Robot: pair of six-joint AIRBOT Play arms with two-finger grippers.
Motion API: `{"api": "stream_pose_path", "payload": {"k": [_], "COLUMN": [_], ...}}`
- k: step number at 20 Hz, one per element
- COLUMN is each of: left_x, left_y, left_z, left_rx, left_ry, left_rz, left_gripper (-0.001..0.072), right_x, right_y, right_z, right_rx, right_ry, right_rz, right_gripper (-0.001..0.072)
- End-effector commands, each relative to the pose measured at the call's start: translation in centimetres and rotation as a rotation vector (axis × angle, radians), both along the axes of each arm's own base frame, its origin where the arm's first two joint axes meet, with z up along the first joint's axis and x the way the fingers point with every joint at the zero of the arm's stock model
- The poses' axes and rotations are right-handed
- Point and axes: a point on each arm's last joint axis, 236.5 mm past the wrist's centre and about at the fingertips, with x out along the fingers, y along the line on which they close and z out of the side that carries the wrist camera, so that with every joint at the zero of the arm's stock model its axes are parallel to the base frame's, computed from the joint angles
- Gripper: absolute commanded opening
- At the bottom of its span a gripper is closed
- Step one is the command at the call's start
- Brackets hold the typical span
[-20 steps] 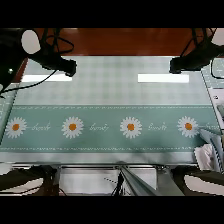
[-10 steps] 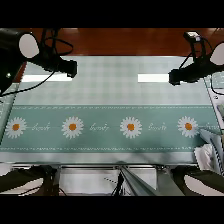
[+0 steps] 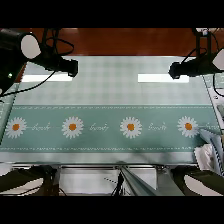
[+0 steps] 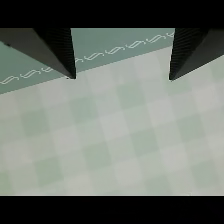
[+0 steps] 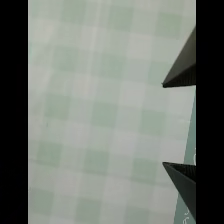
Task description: Fold the shirts.
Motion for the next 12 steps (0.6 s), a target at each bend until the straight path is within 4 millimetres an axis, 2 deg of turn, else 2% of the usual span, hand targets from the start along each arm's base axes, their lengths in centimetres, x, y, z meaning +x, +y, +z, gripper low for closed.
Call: {"api": "stream_pose_path", "payload": {"k": [1, 12], "left_x": [0.03, 0.04], "left_y": [-0.01, -0.01], "left_z": [-0.01, -0.03], "left_rx": [0.0, 0.0], "left_ry": [-0.001, -0.001], "left_rz": [0.0, 0.0], "left_gripper": [0.0709, 0.0708], "right_x": [0.22, 0.4], "right_y": [0.07, 0.09], "right_z": [0.21, 0.34], "right_rx": [0.005, 0.006], "right_ry": [-0.014, -0.024], "right_rz": [-0.002, -0.002], "right_gripper": [0.0546, 0.0546]}}
